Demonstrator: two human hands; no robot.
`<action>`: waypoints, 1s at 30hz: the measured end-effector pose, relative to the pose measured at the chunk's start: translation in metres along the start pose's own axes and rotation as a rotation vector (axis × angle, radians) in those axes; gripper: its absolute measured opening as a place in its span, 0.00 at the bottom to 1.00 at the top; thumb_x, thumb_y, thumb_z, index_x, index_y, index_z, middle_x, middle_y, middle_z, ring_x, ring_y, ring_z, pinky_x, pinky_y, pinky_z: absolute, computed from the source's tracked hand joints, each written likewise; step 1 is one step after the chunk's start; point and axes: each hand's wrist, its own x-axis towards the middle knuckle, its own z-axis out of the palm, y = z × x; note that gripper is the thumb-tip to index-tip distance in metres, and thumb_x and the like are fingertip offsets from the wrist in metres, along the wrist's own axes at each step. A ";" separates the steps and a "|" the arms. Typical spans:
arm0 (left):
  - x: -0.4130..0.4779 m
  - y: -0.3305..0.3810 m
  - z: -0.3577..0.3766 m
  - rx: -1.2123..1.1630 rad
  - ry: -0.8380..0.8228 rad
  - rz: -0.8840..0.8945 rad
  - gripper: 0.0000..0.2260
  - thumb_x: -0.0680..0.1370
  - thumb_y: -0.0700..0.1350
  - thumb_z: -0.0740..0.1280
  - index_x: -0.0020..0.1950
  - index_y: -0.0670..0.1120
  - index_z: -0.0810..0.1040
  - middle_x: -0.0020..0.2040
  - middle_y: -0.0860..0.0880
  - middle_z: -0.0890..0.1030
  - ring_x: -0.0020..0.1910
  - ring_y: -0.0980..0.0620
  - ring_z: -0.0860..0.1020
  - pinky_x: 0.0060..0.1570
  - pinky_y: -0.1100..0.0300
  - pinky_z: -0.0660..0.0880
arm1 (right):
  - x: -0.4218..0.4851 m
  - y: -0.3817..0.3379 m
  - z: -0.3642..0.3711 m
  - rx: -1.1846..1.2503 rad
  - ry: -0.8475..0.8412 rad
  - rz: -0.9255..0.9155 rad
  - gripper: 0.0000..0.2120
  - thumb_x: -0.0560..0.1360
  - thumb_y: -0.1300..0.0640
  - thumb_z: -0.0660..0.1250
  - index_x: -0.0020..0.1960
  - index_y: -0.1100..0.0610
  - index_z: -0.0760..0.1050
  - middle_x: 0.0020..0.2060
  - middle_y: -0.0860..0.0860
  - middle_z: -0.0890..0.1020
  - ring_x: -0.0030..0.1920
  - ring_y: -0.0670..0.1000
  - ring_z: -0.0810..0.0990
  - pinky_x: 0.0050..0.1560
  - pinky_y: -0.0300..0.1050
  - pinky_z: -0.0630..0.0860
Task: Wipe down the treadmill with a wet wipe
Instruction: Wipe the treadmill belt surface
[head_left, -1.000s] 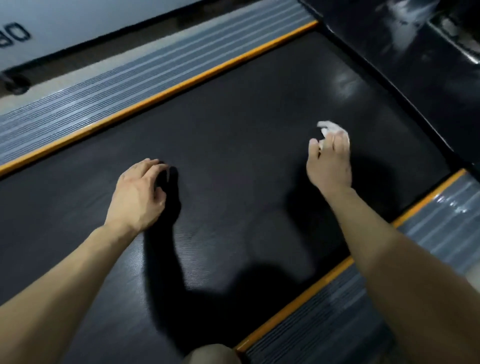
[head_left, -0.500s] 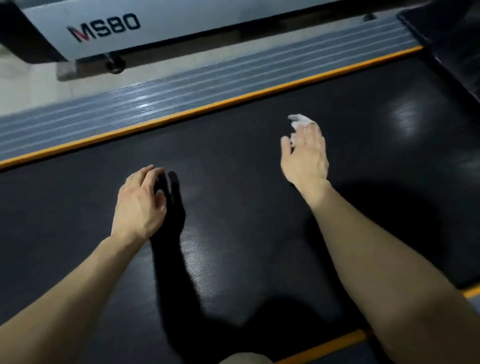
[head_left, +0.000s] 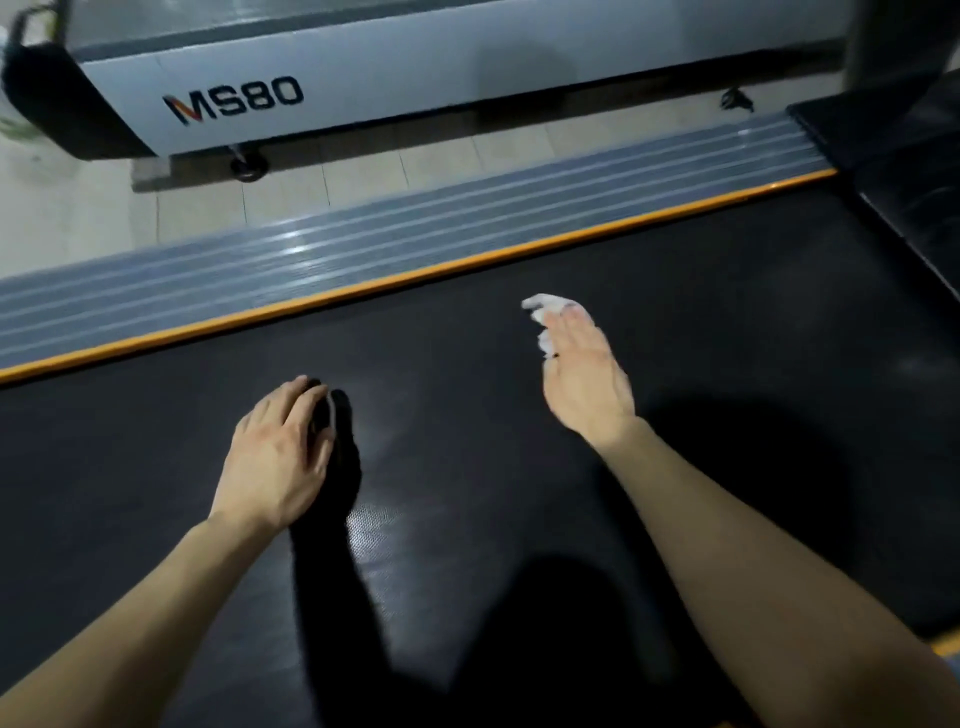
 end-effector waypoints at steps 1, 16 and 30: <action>0.004 0.001 -0.004 0.005 -0.011 0.012 0.23 0.82 0.52 0.67 0.76 0.47 0.73 0.78 0.46 0.71 0.76 0.40 0.70 0.72 0.39 0.71 | 0.004 0.012 -0.001 -0.101 -0.020 0.069 0.26 0.78 0.59 0.57 0.73 0.42 0.69 0.72 0.39 0.69 0.67 0.49 0.76 0.59 0.54 0.82; 0.092 0.081 0.032 0.130 -0.154 0.274 0.36 0.80 0.73 0.50 0.86 0.59 0.56 0.88 0.47 0.51 0.87 0.47 0.49 0.85 0.46 0.49 | 0.046 -0.006 -0.079 -0.203 -0.248 -0.160 0.23 0.82 0.61 0.63 0.74 0.46 0.78 0.63 0.46 0.80 0.66 0.53 0.74 0.64 0.54 0.77; 0.095 0.091 0.035 0.158 -0.215 0.215 0.35 0.82 0.70 0.52 0.87 0.60 0.49 0.88 0.47 0.44 0.87 0.49 0.42 0.85 0.47 0.45 | 0.137 -0.089 -0.142 -0.463 -0.479 -0.459 0.19 0.80 0.58 0.66 0.67 0.44 0.79 0.55 0.48 0.81 0.61 0.55 0.77 0.57 0.62 0.80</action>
